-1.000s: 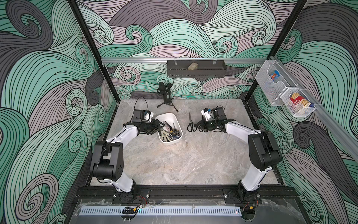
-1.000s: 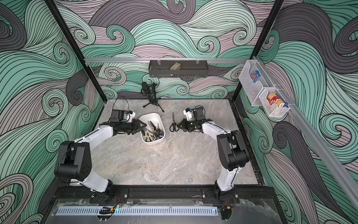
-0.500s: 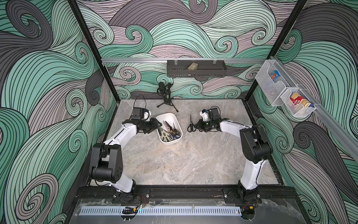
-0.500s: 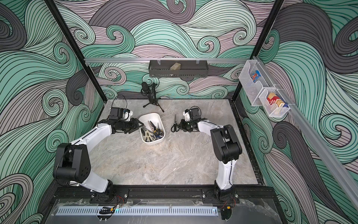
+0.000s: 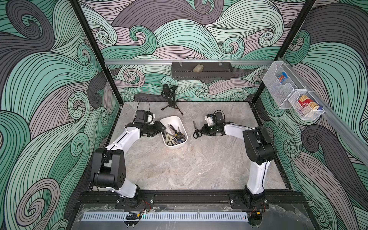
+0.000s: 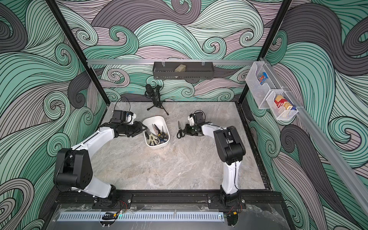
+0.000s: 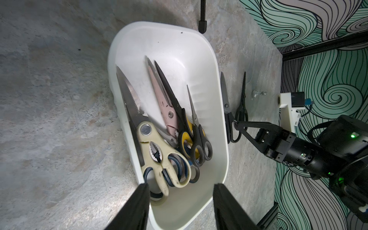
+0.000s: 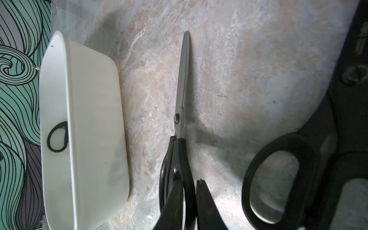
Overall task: Take the scissors out of the storage box
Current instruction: Place the scissors at the center of the board, then adjust the storage box at the center of the board.
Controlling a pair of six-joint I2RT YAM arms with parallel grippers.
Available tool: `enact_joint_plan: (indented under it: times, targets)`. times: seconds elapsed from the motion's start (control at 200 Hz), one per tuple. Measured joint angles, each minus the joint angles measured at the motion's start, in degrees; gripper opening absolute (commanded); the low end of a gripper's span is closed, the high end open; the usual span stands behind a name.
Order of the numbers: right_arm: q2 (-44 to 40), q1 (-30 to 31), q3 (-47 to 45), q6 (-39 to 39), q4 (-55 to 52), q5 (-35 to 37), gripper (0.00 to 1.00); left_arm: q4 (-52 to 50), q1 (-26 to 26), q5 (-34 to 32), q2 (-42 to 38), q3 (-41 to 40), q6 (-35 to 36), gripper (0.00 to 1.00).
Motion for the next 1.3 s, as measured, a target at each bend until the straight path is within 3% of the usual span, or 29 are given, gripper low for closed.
enact_joint_plan:
  times: [0.255,0.61,0.876,1.046,1.301]
  targets:
    - [0.3,0.0,0.3,0.0,0.0,1.1,0.20,0.0,0.0,0.0,0.0,0.0,0.0,0.55]
    - [0.6,0.3,0.3,-0.3,-0.3,2.9,0.33,0.0,0.0,0.0,-0.9,-0.2,0.0,0.55]
    - [-4.6,2.7,0.1,-1.6,-1.5,1.4,0.51,0.0,0.0,0.0,-0.9,-0.2,0.0,0.54]
    - [-8.3,6.8,0.1,-1.8,-0.8,-2.3,0.53,1.3,1.0,0.6,-0.9,-1.5,-1.5,0.54]
    - [-5.9,10.7,2.1,-2.1,-1.3,-4.1,0.53,2.5,5.9,2.4,-0.9,-4.9,-4.1,0.54]
